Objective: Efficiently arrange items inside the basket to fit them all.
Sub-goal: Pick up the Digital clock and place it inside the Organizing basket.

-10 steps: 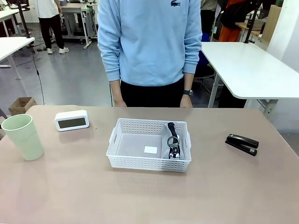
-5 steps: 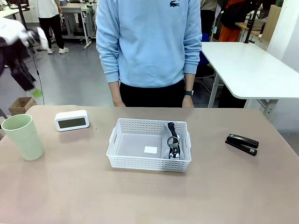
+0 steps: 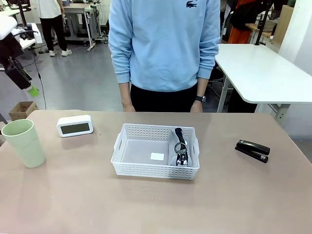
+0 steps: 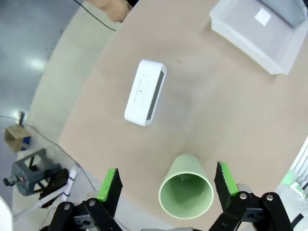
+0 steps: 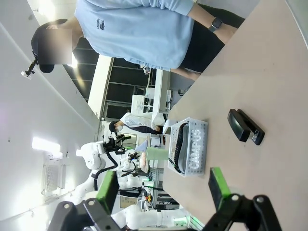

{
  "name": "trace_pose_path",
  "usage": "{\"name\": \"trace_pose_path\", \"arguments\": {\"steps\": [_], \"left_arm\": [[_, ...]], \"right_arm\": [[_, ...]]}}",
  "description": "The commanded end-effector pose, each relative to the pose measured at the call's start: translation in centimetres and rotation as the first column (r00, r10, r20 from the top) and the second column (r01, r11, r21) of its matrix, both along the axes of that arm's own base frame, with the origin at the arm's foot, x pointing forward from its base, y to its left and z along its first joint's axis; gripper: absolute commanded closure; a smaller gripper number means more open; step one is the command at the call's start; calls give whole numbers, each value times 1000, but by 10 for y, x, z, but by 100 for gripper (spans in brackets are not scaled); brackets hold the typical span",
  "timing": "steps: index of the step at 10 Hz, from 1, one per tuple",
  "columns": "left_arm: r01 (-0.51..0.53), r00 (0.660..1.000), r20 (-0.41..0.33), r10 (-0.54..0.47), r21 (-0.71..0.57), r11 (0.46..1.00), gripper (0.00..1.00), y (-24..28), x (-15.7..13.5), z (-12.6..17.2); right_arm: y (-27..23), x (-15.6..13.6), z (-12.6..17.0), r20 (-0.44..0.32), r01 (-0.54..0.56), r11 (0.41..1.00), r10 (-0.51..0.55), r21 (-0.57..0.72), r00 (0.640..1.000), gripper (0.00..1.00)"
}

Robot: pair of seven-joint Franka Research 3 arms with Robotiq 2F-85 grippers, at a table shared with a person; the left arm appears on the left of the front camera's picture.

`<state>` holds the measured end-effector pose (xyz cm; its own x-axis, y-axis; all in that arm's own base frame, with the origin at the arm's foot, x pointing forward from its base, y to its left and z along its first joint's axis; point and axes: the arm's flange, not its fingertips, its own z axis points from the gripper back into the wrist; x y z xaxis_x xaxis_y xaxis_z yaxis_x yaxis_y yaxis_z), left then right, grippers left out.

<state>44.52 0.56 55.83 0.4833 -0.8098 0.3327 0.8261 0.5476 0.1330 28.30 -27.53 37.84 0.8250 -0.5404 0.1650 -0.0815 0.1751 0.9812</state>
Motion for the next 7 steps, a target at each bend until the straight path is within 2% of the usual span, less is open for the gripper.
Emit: {"name": "trace_pose_path", "arguments": {"steps": [1,2,3,4,5,6,7], "left_arm": [[81,997,-3,-81,53,995,0,-4,24,-12],[135,990,33,-138,96,986,0,-5,45,-17],[238,968,49,-246,132,962,0,-11,64,-23],[312,946,33,-323,183,932,0,-22,83,-37],[284,955,19,-296,232,930,0,-31,96,-52],[351,935,-35,-353,235,906,0,-39,104,-67],[365,931,-80,-356,228,903,0,-44,110,-81]], "right_arm": [[1,-3,4,-11,-11,1000,11,3,1000,0],[1,-3,4,-11,-11,1000,11,3,1000,0],[1,-3,4,-11,-11,1000,11,3,1000,0],[1,-3,4,-11,-11,1000,11,3,1000,0],[1,-3,4,-11,-11,1000,11,3,1000,0],[1,-3,4,-11,-11,1000,11,3,1000,0],[1,-3,4,-11,-11,1000,11,3,1000,0]]}}
